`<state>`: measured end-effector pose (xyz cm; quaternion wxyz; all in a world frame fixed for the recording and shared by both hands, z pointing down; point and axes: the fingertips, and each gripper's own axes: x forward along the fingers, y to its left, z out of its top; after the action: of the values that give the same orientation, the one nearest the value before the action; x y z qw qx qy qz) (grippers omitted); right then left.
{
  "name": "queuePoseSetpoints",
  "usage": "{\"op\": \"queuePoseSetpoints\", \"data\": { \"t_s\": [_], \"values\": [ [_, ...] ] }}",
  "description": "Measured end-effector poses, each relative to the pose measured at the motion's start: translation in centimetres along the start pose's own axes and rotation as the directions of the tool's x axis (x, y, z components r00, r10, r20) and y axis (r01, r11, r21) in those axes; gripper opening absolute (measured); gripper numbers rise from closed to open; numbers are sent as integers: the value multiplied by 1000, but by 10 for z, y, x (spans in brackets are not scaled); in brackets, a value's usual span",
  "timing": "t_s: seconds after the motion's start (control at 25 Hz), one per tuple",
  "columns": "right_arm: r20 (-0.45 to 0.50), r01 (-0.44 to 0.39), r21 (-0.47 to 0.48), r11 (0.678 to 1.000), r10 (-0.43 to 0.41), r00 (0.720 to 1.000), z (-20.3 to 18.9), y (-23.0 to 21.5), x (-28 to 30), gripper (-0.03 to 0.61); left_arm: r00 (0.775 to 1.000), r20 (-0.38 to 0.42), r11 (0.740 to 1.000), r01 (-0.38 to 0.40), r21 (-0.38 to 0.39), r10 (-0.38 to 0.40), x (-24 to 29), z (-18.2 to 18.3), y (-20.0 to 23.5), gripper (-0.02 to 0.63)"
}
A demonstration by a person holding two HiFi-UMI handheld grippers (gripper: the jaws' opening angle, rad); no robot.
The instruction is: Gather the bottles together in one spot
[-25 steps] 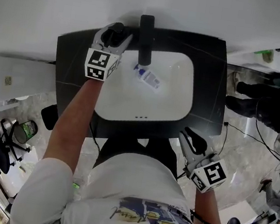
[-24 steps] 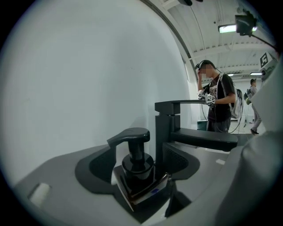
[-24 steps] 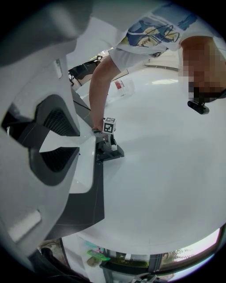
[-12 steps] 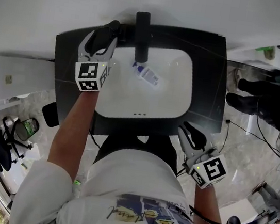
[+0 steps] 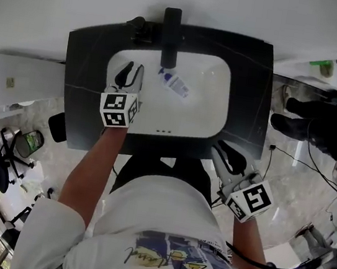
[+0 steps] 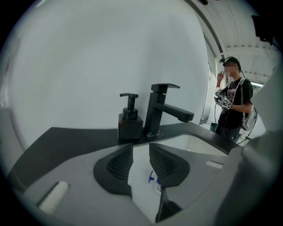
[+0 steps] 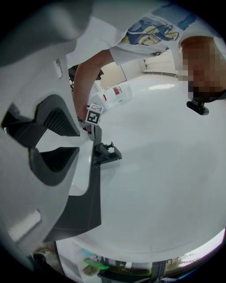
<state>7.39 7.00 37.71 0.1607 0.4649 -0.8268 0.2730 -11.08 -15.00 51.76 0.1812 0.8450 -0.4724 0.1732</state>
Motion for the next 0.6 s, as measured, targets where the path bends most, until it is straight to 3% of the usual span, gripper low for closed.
{"op": "queuePoseSetpoints", "data": {
  "t_s": [0.12,0.24,0.48,0.6],
  "values": [
    [-4,-16,-7,1000,16,1000,0,-4,-2,77,997,-74,997,11,-71,-17,3,-26,-17,116],
    [-8,-27,-7,1000,27,1000,0,-10,-6,77,989,-150,978,-10,-209,-21,8,-55,-29,154],
    [-15,-31,-4,999,31,999,-1,-31,-18,77,972,-236,895,-98,-434,-8,25,-86,-46,179],
    [-22,-34,1,999,34,999,-2,-40,-23,77,965,-262,831,-122,-543,-30,41,-99,-52,184]
  ]
}}
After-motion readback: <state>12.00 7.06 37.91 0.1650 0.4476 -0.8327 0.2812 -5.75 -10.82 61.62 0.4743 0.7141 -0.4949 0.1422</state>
